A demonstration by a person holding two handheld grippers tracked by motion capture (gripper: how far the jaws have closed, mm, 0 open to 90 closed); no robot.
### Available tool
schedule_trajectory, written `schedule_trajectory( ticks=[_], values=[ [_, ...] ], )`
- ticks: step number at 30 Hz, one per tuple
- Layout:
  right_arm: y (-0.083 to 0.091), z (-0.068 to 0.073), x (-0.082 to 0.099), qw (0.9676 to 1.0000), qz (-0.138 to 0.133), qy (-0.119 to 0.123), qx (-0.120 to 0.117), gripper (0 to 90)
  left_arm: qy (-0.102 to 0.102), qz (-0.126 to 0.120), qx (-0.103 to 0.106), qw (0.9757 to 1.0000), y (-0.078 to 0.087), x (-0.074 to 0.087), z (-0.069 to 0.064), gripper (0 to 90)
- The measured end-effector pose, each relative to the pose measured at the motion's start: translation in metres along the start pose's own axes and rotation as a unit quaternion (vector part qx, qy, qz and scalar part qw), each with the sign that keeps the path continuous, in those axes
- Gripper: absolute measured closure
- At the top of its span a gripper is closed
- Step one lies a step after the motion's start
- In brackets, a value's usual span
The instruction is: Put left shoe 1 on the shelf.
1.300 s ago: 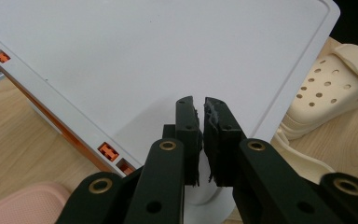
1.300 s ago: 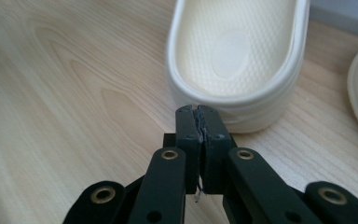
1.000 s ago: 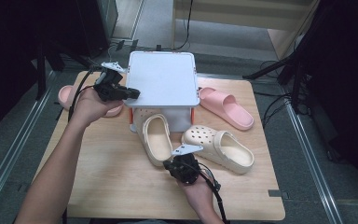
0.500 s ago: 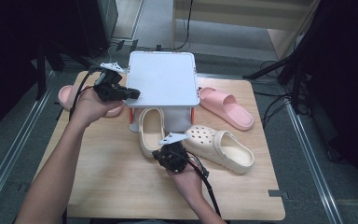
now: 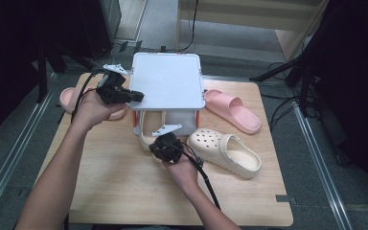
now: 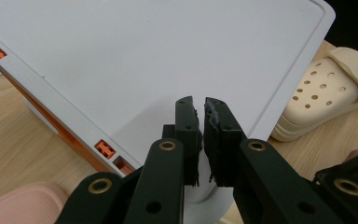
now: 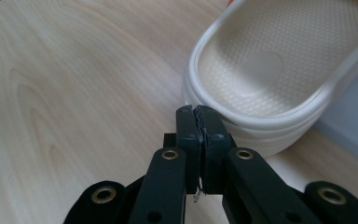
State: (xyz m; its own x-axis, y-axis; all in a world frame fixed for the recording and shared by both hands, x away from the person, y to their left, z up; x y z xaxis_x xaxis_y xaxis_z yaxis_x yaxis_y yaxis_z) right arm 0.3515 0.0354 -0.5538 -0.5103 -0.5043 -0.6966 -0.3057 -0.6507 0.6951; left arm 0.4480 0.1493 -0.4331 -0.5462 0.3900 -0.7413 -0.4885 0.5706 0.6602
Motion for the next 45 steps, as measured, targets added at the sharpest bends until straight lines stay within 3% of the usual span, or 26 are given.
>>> schedule_trajectory(
  ticks=[3, 6, 8, 10, 19, 22, 27, 31, 35, 40, 45],
  values=[
    [-0.007, -0.001, -0.007, 0.9999, -0.004, -0.005, -0.01, 90.0, 0.001, 0.0, 0.002, 1.0, 0.0, 0.0, 0.0, 83.7],
    [-0.015, -0.004, -0.015, 1.0, -0.002, -0.003, 0.002, 89.8, 0.001, 0.0, 0.002, 1.0, 0.0, 0.0, 0.0, 83.7],
    [-0.019, -0.005, -0.02, 0.9999, -0.01, -0.005, -0.012, 89.4, 0.0, 0.0, 0.003, 1.0, 0.0, 0.0, 0.0, 83.7],
    [-0.023, -0.007, -0.024, 1.0, -0.009, 0.0, 0.003, 89.5, 0.001, 0.001, 0.002, 1.0, 0.001, 0.001, 0.0, 83.6],
    [-0.037, -0.019, -0.037, 0.9997, -0.022, -0.004, 0.009, 88.5, 0.0, -0.002, 0.005, 1.0, 0.0, 0.001, -0.001, 82.7],
    [-0.036, -0.019, -0.036, 0.9993, -0.025, -0.027, -0.004, 87.9, 0.002, -0.003, 0.008, 1.0, 0.0, 0.001, 0.0, 82.7],
    [-0.02, -0.009, -0.03, 0.9979, -0.036, -0.04, -0.036, 83.5, 0.018, -0.002, 0.024, 0.9996, 0.001, 0.0, -0.001, 77.8],
    [-0.003, -0.004, -0.022, 0.9975, -0.039, -0.033, -0.048, 82.0, 0.037, 0.002, 0.037, 0.9986, 0.001, -0.001, -0.005, 66.0],
    [0.018, -0.003, -0.015, 0.9968, -0.044, -0.039, -0.055, 80.2, 0.043, 0.013, 0.045, 0.998, 0.005, -0.002, -0.013, 52.3],
    [0.039, -0.006, -0.007, 0.9964, -0.048, -0.038, -0.058, 76.3, 0.041, 0.011, 0.055, 0.9976, 0.01, -0.004, -0.023, 44.1],
    [0.065, -0.007, 0.004, 0.9968, -0.052, -0.014, -0.059, 69.5, 0.025, 0.013, 0.049, 0.9984, 0.013, 0.0, -0.036, 39.4]
  ],
)
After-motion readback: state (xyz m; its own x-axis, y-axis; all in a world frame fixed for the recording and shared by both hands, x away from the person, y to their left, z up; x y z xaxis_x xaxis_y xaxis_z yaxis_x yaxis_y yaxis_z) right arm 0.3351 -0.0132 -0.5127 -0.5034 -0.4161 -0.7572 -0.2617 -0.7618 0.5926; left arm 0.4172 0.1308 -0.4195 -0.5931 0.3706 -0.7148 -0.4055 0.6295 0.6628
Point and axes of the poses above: each handheld gripper's, and its own axes: y roughly backward along the jaws, x roughly out of its underside, z roughly to its left, the point moved 8 cm from there along -y, roughly forward along the jaws, and after that the axes turned 4 degrees about -x, right-handed, at the moved point
